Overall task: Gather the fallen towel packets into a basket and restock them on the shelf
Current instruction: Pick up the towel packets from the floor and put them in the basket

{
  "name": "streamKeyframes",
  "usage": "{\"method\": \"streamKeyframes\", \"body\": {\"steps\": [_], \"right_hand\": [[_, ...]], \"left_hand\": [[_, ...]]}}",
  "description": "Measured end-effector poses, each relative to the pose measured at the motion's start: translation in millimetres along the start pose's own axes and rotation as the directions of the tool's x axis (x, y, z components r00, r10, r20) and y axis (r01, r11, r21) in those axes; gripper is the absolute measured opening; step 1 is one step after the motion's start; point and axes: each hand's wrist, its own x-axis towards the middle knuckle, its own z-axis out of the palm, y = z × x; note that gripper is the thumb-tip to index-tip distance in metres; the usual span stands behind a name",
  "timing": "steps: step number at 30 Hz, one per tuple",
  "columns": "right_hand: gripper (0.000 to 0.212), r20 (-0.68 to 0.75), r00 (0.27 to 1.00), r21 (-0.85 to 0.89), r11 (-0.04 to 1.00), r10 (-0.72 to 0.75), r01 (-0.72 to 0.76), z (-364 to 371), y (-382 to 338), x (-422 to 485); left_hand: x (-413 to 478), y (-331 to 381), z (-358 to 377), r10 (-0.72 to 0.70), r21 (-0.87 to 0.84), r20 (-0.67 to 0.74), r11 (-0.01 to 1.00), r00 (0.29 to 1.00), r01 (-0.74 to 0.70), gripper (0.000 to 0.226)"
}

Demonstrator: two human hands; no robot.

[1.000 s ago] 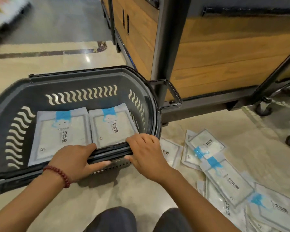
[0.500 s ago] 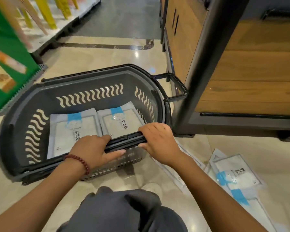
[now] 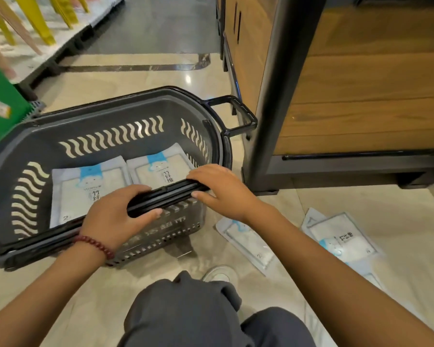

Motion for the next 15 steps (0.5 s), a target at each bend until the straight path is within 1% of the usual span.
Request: {"method": "streamKeyframes", "body": {"steps": [1, 3, 4, 5, 6, 7, 8, 9, 11, 13, 15], "right_hand": [[0.035, -0.050, 0.999, 0.051, 0.999, 0.015, -0.012, -3.9, 2.9, -7.8], [0.031, -0.185, 0.980, 0.114, 0.992, 0.071, -0.050, -7.5, 12.5, -29.5], [0.031, -0.238, 0.965, 0.132, 0.988, 0.114, -0.084, -6.1, 18.9, -42.9], [0.030, -0.265, 0.948, 0.144, 0.980, 0.173, -0.139, -1.9, 26.7, -57.6], [0.030, -0.263, 0.932, 0.152, 0.965, 0.248, -0.214, 4.3, 35.7, -73.0], [0.030, -0.224, 0.914, 0.155, 0.939, 0.337, -0.308, 12.0, 46.3, -88.6], [0.031, -0.156, 0.891, 0.152, 0.902, 0.426, -0.404, 21.2, 58.4, -104.2], [0.033, -0.077, 0.864, 0.136, 0.864, 0.497, -0.485, 31.5, 71.5, -119.8], [0.037, 0.063, 0.802, 0.077, 0.799, 0.594, -0.597, 53.1, 96.9, -147.0], [0.042, 0.152, 0.725, 0.028, 0.730, 0.672, -0.683, 74.6, 120.6, -164.4], [0.047, 0.187, 0.665, -0.006, 0.678, 0.723, -0.735, 96.3, 144.2, -170.0]], "left_hand": [[-5.3, 9.7, 0.9, 0.074, -0.009, -0.062, 0.997, 0.995, -0.074, 0.043], [-13.8, 31.4, 0.7, 0.250, -0.023, -0.187, 0.966, 0.950, -0.259, 0.038], [-17.2, 40.6, 3.0, 0.319, -0.039, -0.202, 0.942, 0.926, -0.333, 0.036], [-19.2, 49.0, 8.2, 0.354, -0.073, -0.164, 0.927, 0.921, -0.369, 0.035], [-19.9, 56.6, 16.2, 0.346, -0.130, -0.091, 0.926, 0.934, -0.355, 0.033], [-19.3, 63.2, 27.3, 0.292, -0.206, 0.003, 0.936, 0.957, -0.285, 0.028], [-18.2, 68.3, 41.9, 0.216, -0.292, 0.100, 0.939, 0.971, -0.179, 0.026], [-17.0, 71.9, 59.9, 0.136, -0.363, 0.193, 0.930, 0.972, -0.058, 0.028], [-12.2, 74.8, 100.1, 0.020, -0.415, 0.352, 0.899, 0.936, 0.137, 0.027], [-5.0, 71.5, 142.2, -0.035, -0.419, 0.467, 0.872, 0.884, 0.256, 0.022], [3.8, 64.0, 184.2, -0.083, -0.366, 0.564, 0.867, 0.822, 0.339, 0.025]]}}
